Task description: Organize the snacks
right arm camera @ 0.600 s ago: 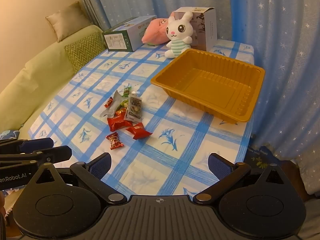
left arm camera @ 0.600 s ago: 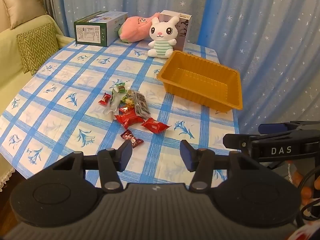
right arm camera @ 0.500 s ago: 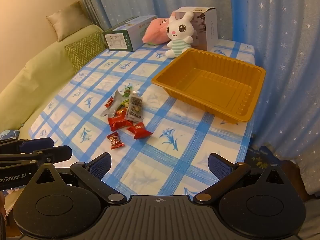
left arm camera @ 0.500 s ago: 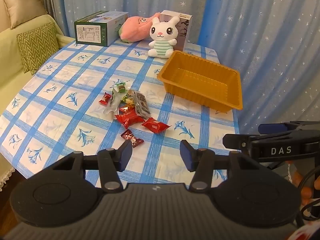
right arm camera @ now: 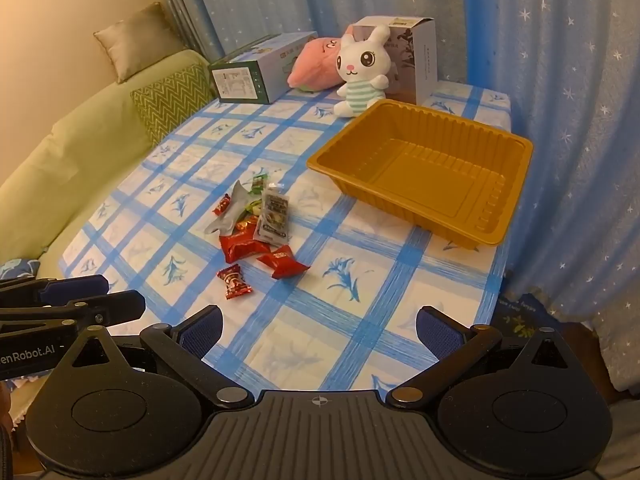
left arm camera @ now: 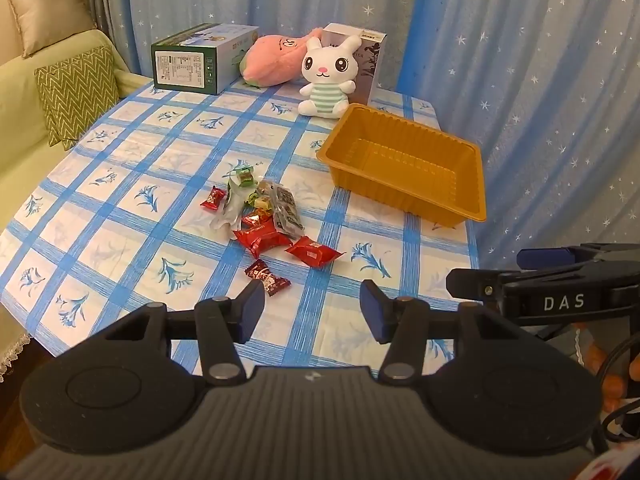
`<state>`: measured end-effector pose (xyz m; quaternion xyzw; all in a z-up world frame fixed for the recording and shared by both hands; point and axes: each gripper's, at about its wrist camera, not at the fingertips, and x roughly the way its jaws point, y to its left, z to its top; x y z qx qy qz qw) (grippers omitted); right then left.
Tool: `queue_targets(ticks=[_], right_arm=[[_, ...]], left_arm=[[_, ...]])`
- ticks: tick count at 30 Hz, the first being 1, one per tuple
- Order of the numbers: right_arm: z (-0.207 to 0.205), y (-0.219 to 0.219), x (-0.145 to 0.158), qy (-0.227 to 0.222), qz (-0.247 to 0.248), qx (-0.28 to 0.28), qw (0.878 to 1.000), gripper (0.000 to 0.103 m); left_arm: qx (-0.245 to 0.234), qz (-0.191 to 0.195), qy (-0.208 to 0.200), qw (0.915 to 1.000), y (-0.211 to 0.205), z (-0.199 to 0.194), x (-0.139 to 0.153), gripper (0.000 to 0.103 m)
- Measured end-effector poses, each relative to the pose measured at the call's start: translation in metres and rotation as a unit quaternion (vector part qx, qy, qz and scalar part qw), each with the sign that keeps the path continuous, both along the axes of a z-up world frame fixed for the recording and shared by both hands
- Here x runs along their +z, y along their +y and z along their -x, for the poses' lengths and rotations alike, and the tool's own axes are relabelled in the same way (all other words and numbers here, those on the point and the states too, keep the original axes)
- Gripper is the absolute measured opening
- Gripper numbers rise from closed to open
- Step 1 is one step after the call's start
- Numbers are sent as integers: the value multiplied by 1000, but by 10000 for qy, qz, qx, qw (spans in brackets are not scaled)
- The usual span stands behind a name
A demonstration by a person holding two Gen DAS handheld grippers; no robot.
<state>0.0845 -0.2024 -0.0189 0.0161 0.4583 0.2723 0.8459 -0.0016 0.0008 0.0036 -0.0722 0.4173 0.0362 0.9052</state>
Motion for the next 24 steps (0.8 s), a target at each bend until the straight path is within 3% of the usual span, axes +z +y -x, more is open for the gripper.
queue_targets(ticks=[24], right_arm=[[1, 5, 6, -16, -7, 17, 10000, 103]], left_arm=[[30, 29, -10, 10000, 6, -1, 5, 50]])
